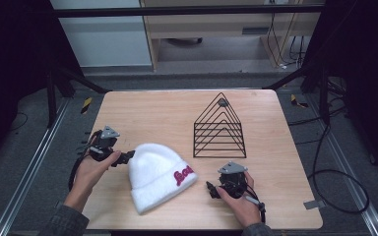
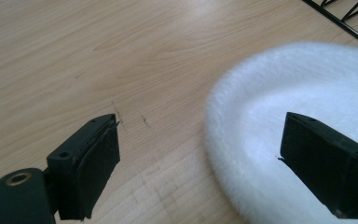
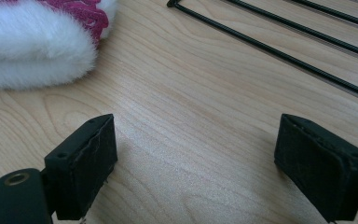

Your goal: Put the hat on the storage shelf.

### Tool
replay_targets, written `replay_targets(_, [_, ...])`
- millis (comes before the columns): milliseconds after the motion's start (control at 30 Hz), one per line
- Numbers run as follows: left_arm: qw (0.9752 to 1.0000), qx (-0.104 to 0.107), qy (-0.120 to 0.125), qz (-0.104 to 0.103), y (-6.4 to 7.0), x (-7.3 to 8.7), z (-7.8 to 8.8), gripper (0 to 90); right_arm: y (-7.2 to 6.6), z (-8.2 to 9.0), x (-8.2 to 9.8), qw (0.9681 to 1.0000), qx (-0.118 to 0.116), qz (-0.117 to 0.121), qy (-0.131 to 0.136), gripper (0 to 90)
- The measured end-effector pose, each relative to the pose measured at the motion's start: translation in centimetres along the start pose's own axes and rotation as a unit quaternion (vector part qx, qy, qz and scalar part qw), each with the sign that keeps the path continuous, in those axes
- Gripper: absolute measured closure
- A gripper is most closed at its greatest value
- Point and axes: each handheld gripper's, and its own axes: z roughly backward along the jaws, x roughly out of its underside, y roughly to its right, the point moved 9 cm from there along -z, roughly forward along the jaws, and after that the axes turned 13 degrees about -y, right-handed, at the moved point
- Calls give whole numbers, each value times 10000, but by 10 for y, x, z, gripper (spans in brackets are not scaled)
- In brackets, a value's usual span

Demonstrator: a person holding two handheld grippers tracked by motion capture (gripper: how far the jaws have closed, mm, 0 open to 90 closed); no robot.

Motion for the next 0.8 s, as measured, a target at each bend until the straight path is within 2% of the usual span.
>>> replay_targets(167, [10000,22,-4,17,8,-5,-4,157,0,0,0,10000,-1,-7,-1,129])
replay_targets(400, [9999,-3,-100,-39,11,-6,-10,202,0,0,0,10000,-1,-7,-1,129])
replay_targets(800, [9994,171,-285,67,13,0,-25,153,0,0,0,10000,0,-2,1,129])
